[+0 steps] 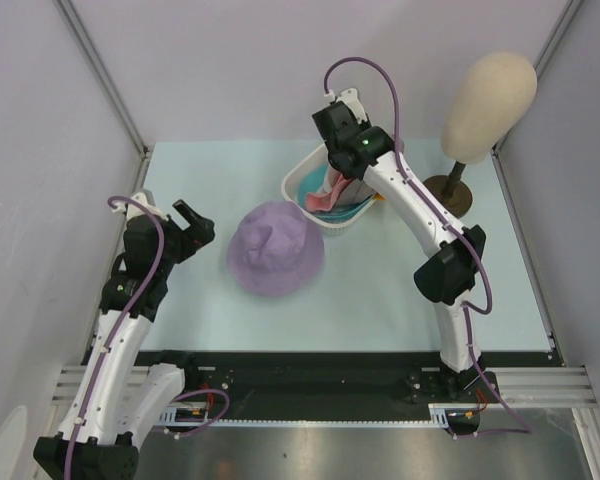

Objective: Stack the hats

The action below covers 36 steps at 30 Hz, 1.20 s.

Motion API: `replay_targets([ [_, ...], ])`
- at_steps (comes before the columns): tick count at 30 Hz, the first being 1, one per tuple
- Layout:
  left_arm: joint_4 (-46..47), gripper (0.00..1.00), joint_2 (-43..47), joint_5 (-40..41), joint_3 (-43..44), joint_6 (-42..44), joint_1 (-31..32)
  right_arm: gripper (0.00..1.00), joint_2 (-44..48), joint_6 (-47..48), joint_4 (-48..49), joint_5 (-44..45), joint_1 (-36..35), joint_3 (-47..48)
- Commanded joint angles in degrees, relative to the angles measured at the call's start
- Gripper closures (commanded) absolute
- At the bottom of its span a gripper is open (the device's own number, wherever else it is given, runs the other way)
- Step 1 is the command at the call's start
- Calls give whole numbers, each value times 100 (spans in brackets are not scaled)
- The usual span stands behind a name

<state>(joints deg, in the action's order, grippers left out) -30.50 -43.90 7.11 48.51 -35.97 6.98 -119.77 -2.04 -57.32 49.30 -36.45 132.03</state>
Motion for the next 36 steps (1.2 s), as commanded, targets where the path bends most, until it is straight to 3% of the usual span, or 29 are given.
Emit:
replay_targets([
  [1,299,0,-48,-158,27,11,-39,100,348,512,168,554,68,394],
  [23,255,0,4,-149,88,99,-39,100,718,1285,687,1503,-64,526],
  [30,404,0,22,-333,88,248,-39,100,630,987,662,1144,-126,245],
  [36,703,0,-92,-667,211,388,-39,100,138,380,362,432,-363,666],
])
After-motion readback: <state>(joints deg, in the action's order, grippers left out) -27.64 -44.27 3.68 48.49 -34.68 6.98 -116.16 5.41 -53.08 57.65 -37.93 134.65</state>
